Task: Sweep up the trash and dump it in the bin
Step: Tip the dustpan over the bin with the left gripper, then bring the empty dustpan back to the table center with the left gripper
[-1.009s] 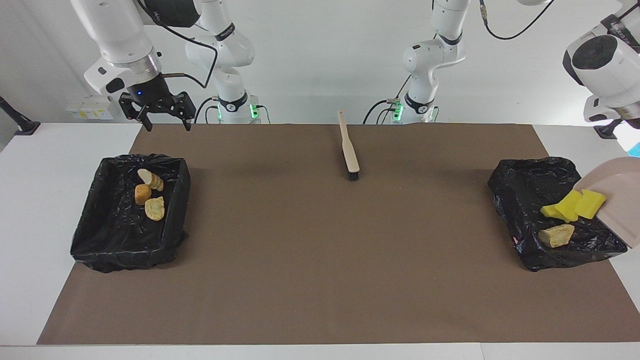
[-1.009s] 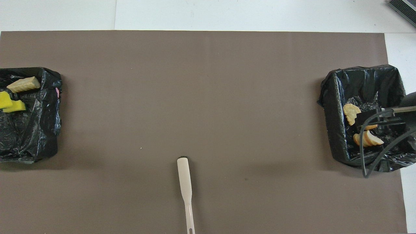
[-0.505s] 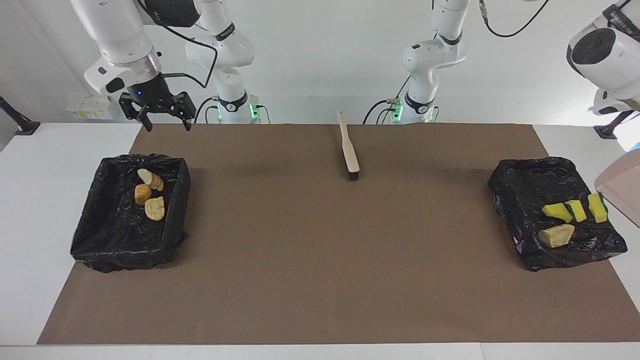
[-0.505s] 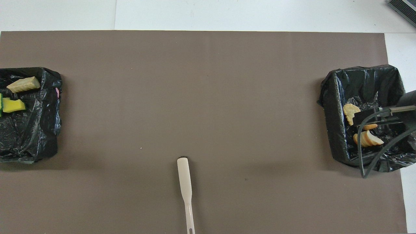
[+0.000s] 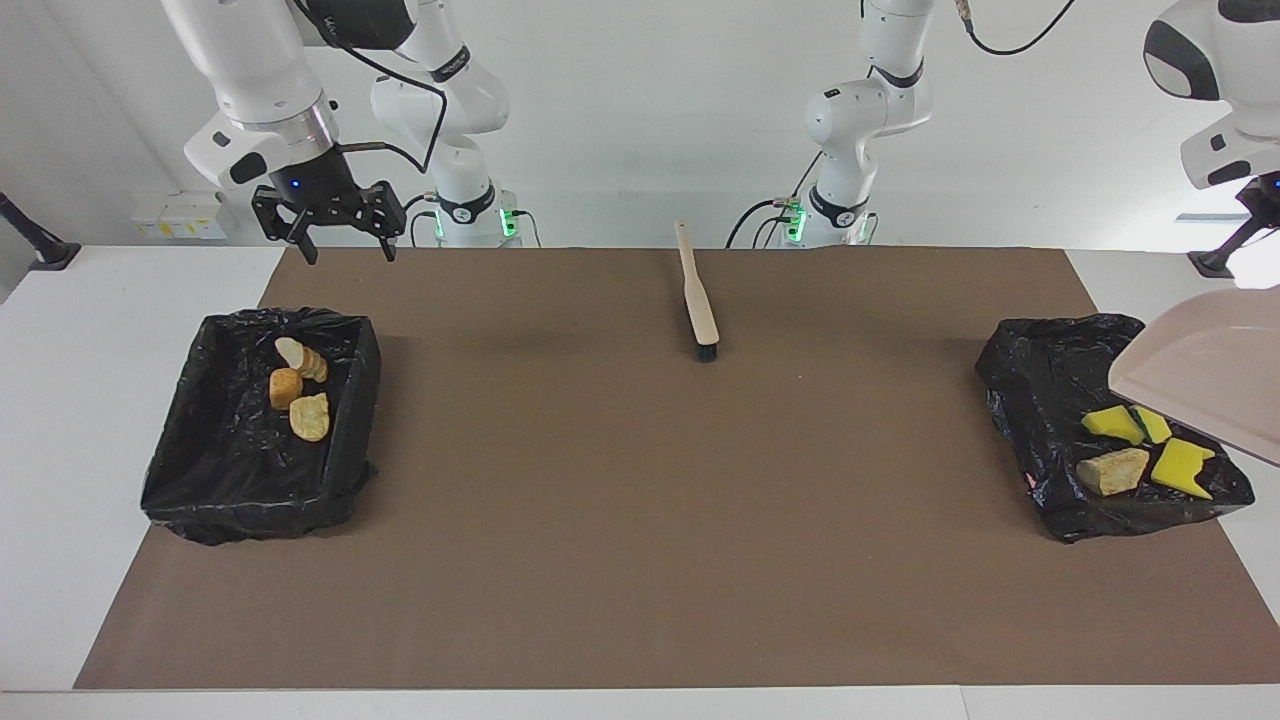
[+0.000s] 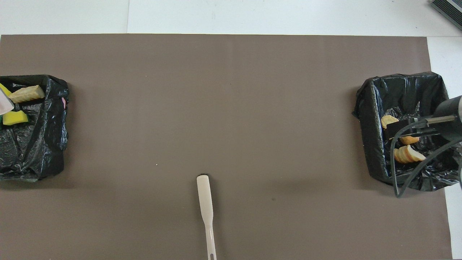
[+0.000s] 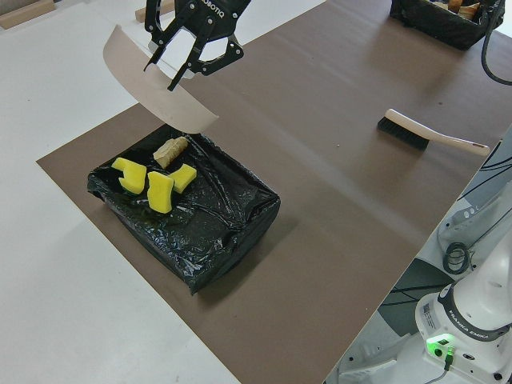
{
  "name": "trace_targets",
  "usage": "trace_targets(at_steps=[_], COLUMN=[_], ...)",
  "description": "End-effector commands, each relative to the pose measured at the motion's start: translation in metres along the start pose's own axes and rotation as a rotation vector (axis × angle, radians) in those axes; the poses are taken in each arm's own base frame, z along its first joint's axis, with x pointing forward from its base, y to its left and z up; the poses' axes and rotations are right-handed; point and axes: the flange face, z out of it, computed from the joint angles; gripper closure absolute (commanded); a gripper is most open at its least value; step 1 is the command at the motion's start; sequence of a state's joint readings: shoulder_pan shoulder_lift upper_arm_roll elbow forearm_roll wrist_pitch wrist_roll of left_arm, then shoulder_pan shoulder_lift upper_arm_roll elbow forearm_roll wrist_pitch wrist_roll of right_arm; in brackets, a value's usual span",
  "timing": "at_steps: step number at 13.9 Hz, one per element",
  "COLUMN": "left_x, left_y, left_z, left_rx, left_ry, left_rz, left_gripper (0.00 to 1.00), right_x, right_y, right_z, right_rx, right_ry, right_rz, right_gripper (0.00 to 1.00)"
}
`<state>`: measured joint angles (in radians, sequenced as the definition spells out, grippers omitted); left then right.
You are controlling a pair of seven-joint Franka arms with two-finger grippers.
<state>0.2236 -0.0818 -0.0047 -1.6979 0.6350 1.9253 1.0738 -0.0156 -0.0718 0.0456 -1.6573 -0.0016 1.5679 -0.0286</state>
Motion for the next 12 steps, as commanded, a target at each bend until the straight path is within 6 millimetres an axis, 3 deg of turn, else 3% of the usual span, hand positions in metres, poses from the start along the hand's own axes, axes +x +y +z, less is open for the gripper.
trace_targets(at_steps=[1,3,6,9,12], left_x=[0.031,0.056,0.091,0.165,0.217], left_y=[0.023,0.045,0.074,0.126,0.159], left_z=[-0.022,-0.038,-0.054,-0.071,-0.095], left_rx=[-0.097,-0.221,-0.311,-0.411,-0.527], left_ry=[0.048,0.113,0.139,0.157,0.236], left_rz=[-0.187,-0.347,-0.454,-0.595,-0.691], left_gripper=[1.00,1.00,1.00,1.00,1.00], right_x=[0.002,0.001,0.001,0.000,-0.001], right_y=[0.001,0.003,0.004,0.004,0.004], right_z=[-0.002,-0.002,-0.002,0.000,0.001], right_rx=[0.023,0.025,0.025,0.023,0.023], right_ry=[0.005,0.005,0.005,0.000,0.000], right_rz=[0.005,0.008,0.011,0.011,0.011], right_gripper=[0.00,0.00,0.00,0.00,0.00])
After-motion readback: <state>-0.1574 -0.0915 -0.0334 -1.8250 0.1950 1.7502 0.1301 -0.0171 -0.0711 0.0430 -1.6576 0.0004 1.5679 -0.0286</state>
